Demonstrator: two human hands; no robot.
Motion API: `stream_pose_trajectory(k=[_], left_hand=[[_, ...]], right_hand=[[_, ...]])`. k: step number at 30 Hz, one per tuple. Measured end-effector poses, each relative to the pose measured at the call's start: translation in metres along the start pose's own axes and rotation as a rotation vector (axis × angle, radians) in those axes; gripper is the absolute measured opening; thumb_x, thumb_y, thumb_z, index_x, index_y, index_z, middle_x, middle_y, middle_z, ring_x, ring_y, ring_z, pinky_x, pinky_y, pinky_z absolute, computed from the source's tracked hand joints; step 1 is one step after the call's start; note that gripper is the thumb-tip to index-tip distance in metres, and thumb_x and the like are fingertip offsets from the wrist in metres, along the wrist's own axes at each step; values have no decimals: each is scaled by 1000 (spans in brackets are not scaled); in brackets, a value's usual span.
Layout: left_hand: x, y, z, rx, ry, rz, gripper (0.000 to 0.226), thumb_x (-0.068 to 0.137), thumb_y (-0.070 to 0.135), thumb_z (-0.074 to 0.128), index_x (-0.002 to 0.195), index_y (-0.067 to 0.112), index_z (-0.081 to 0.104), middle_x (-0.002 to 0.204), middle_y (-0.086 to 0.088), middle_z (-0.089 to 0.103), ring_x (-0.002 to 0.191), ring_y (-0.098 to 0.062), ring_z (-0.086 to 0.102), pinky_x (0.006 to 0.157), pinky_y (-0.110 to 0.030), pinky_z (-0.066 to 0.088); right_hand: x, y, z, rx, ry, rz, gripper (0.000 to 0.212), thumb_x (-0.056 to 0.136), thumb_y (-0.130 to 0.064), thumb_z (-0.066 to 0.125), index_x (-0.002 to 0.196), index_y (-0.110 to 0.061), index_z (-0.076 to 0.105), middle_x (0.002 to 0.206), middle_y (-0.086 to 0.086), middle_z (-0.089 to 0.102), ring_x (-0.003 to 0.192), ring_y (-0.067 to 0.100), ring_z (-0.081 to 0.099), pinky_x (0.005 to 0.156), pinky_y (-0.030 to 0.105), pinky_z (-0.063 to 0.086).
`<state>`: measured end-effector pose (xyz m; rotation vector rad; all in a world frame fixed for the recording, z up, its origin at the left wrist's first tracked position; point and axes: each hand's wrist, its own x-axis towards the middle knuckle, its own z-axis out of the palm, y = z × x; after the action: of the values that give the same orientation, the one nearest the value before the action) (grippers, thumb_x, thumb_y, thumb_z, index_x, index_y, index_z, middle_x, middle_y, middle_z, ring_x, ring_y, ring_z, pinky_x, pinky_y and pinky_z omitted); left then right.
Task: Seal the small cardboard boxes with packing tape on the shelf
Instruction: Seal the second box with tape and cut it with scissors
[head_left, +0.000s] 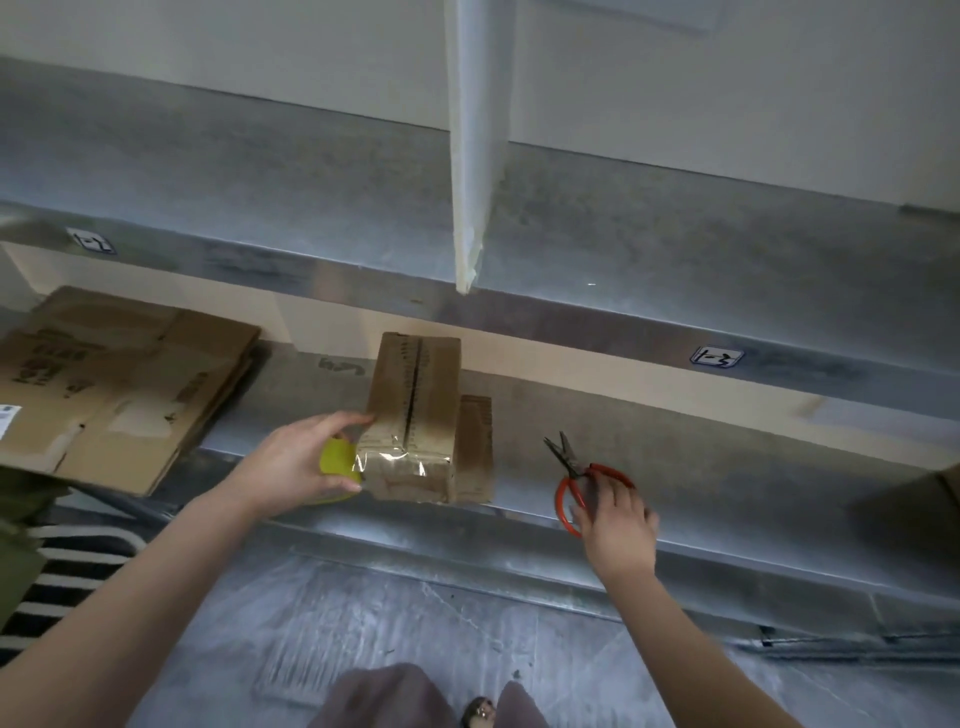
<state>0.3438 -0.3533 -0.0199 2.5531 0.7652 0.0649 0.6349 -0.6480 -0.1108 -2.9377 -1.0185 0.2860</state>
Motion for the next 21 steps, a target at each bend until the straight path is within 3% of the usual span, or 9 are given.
stream_pose_trajectory(k=[3, 6, 10, 12, 15, 21], left_hand=[[-1, 2, 1, 1, 2, -13, 90, 62, 57, 81, 137, 52, 33, 118, 22, 56, 109, 2, 50, 85, -20, 39], [0, 4, 0, -13, -6, -12, 89, 62, 55, 83, 137, 52, 34, 115, 20, 55, 109, 0, 50, 86, -22, 40], [3, 5, -7, -19, -39, 4, 90, 62, 52, 85, 138, 52, 36, 108, 21, 51, 105, 1, 47, 87, -22, 38], [3, 4, -12, -16, -65, 22, 91, 62, 51, 85, 139, 50, 36, 107, 21, 52, 103, 1, 47, 88, -23, 39], [3, 1, -19, -21, -106, 53, 90, 63, 50, 85, 139, 46, 37, 108, 17, 55, 105, -3, 49, 91, -27, 42], [2, -10, -28, -66, -143, 128, 68, 68, 33, 85, 124, 23, 47, 110, 10, 56, 104, -12, 53, 83, -20, 35]], right_hand=[[1, -7, -7, -118, -60, 71, 53, 102, -48, 34, 142, -15, 39, 133, 5, 52, 120, 26, 48, 92, 36, 34], [2, -14, -14, -210, -110, 67, 35, 100, -24, 41, 132, -11, 43, 127, 4, 56, 113, 24, 55, 87, 34, 38], [-5, -21, -25, -176, -68, 41, 55, 94, -7, 47, 145, -8, 27, 131, 4, 49, 111, 20, 58, 86, 30, 46], [-21, -28, -33, -74, -26, 46, 52, 97, -12, 45, 146, -11, 27, 127, 2, 56, 108, 19, 61, 87, 30, 44], [-60, -50, -43, 206, 122, 97, 40, 99, -26, 49, 137, -14, 42, 113, 2, 67, 99, 23, 65, 87, 35, 42], [-143, -118, -45, 515, 298, 126, 38, 91, -24, 63, 129, -19, 54, 105, -2, 72, 89, 23, 69, 81, 36, 44]])
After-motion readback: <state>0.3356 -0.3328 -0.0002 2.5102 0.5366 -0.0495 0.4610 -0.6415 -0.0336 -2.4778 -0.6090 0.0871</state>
